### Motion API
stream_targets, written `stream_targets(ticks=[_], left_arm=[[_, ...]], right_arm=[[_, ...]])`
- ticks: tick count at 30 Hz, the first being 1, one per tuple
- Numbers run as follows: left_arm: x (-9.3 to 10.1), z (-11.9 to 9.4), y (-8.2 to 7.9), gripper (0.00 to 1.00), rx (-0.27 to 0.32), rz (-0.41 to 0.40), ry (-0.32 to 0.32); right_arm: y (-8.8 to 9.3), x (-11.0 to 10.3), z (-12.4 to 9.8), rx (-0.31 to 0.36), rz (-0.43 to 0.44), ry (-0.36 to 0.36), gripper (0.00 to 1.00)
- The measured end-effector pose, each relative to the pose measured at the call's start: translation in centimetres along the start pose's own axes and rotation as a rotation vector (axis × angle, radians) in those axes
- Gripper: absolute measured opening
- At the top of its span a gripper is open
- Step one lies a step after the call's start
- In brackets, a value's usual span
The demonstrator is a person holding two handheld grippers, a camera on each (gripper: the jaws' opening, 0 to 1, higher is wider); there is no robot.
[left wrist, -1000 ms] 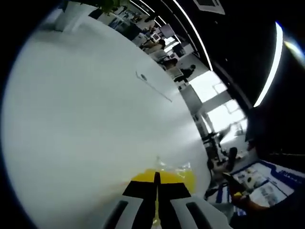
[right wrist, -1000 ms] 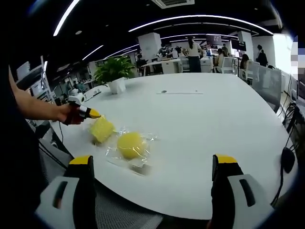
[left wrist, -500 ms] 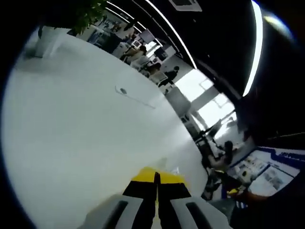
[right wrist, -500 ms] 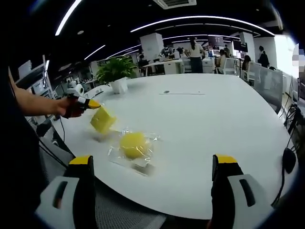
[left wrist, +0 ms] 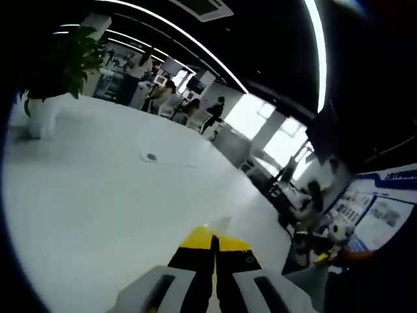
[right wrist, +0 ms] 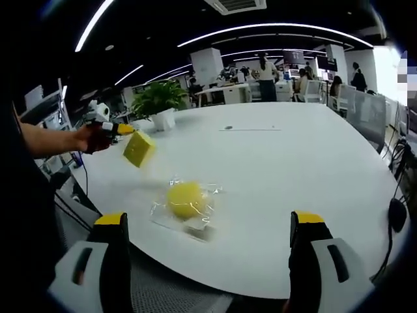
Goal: Compare the silicone blocks by pressing each to a similar depth, holding the contact briefly, and releasing to observe deformation and rebound differences across the visible hardness samples.
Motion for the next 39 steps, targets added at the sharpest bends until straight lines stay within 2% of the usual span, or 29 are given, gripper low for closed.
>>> stream_targets(ticks=[3, 8, 13, 17, 20, 25, 32, 39], left_arm=[[1.1, -0.3, -1.1, 0.00, 0.028, 0.035, 0.009], [2.6, -1.1, -2.0, 0.00, 0.084, 0.042, 0.037], [3.1, -1.1, -2.4, 0.00, 0.076, 0.064, 0.055], [3.6, -1.0, -3.1, 0.00, 0.061, 0.132, 0.064], [4.1, -1.0, -3.7, 0.00, 0.079, 0.149, 0.077], [4.6, -0.8, -4.0, 0.00, 0.098, 0.150, 0.075], [4.5, -0.9, -4.0, 0.00, 0.093, 0.148, 0.076], [4.2, -0.9, -4.0, 0.00, 0.104, 0.130, 0.068]], right_arm=[[0.0, 0.0, 0.0, -0.002, 0.001, -0.006, 0.96], [-0.1, -0.1, 0.0, -0.027, -0.009, -0.023, 0.96], [-0.5, 0.1, 0.1, -0.032, -0.012, -0.027, 0.96], [-0.7, 0.2, 0.0, -0.030, -0.022, -0.031, 0.96], [-1.1, 0.6, 0.1, -0.037, -0.037, -0.035, 0.96], [-1.6, 1.1, 0.6, -0.032, -0.035, -0.043, 0.96], [-1.5, 0.5, 1.4, -0.038, -0.049, -0.076, 0.96], [-1.6, 1.0, 0.9, -0.025, -0.041, -0.072, 0.96]])
Point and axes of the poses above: the point that each gripper's makers call its tool centre point, and the gripper's own axes: z roughly forward along the fingers, x roughly to its right, y roughly out of its underside, the point moved 10 cm from there along -z, roughly backward along the fingers
